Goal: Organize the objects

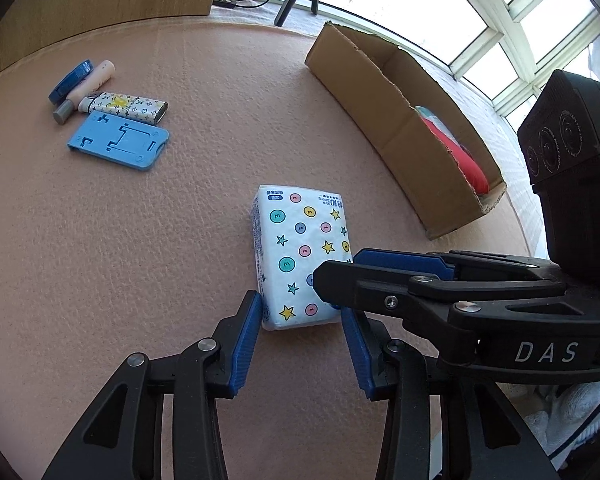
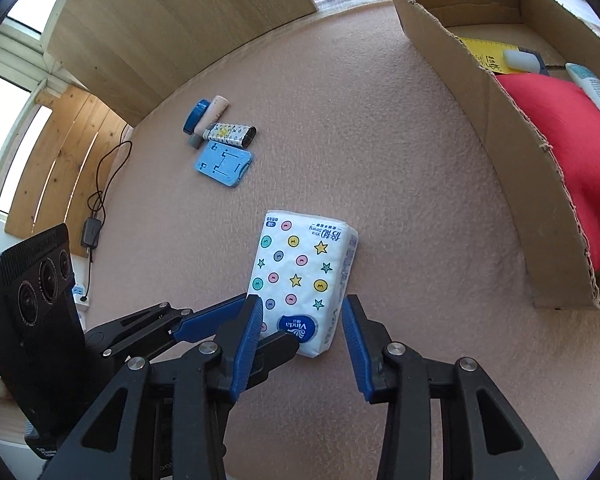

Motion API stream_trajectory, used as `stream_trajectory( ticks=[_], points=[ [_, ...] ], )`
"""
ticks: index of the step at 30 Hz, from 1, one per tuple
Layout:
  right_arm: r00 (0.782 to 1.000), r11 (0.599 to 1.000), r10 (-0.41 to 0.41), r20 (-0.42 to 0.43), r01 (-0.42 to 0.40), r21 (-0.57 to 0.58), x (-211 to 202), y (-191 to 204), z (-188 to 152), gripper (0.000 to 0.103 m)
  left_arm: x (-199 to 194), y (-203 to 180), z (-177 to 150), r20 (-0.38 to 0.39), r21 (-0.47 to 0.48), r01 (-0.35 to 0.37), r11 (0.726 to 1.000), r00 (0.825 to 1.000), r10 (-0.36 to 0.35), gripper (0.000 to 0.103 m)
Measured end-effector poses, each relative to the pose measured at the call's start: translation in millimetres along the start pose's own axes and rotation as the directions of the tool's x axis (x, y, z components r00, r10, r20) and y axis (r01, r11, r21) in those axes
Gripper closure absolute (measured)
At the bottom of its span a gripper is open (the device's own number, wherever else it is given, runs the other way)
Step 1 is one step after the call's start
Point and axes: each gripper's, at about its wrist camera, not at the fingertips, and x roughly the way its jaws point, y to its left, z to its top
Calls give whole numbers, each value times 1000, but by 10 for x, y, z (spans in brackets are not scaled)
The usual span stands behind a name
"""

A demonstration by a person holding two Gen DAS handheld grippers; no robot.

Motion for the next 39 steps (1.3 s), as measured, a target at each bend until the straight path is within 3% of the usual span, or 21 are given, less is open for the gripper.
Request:
stream_trajectory(
  ticks=[4,15,28,39],
  points=[
    [1000,1000,-14,-19,13,-17,98,21,10,66,23,-23,5,-4,6,-2,1000,1000,2,58],
    [998,999,-18,52,20,-43,-158,18,146,70,-115,-208,190,51,37,-16,999,999,14,58],
    [968,998,-46,247,55,-28,-901,-201,598,71,-237,-869,1001,164,158,-26,987,987,0,58],
    [947,995,-98,305,96,23,-1168,-657,892,70,110,-1258,1450,173,183,-8,983,985,-24,58]
  ],
)
